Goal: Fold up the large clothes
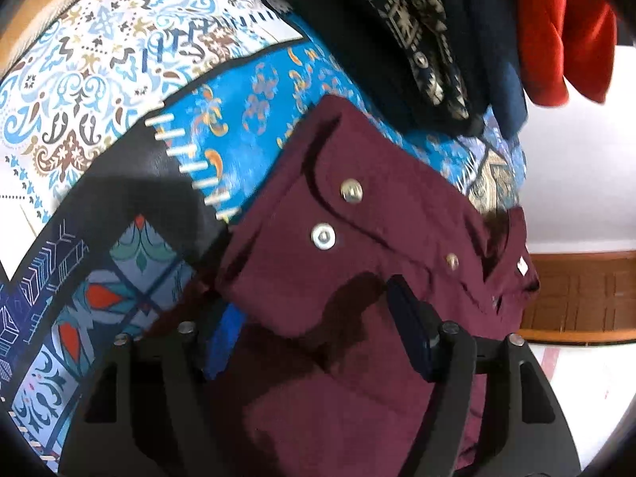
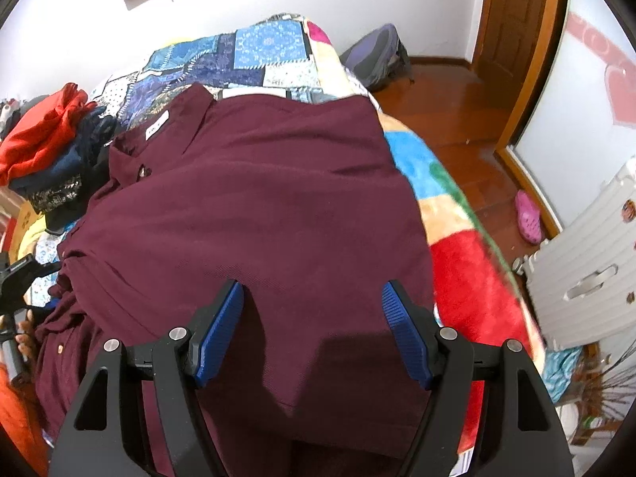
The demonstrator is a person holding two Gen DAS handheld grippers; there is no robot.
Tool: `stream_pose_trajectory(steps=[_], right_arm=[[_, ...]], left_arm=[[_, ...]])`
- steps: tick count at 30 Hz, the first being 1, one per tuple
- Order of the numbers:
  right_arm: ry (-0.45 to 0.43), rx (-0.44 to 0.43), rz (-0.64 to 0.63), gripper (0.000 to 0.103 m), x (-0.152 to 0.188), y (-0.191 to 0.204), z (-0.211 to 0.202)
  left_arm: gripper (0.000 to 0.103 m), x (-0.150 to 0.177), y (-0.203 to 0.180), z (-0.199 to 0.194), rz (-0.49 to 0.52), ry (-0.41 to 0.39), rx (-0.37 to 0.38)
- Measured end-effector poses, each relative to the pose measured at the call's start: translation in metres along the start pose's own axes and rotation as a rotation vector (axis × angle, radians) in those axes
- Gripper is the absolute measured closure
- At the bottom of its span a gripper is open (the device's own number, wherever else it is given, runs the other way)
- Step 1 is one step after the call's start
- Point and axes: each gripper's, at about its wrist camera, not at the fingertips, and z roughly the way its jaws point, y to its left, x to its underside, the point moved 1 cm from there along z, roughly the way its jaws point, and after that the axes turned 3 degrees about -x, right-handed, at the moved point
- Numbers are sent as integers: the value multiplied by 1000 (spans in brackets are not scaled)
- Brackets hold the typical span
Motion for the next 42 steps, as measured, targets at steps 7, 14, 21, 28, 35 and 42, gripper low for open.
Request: stream_pose_trajectory(steps=[7,14,21,28,35,42], right_arm=[[-63,11,26,34,-10,-9,-21],[-159,10,15,34,-27,-9,-46],[-199,-43,-33,34,-37,9,-56],[-51,-125,-58,34,-25,23,-21],[75,-96,-63,34,-8,21,9],[64,-90,-69,34,-16,16,2]], left_arm=[[87,-3,-35,-25,183,-46,23],[99,7,-89,-129,423,-227,127],[99,15,-83,-177,457,-262,182],[99,16,-22,-122,398,-146,48],[89,30,24,-58,386,-5,-62],[70,36,29,-57,422,-22,-145]])
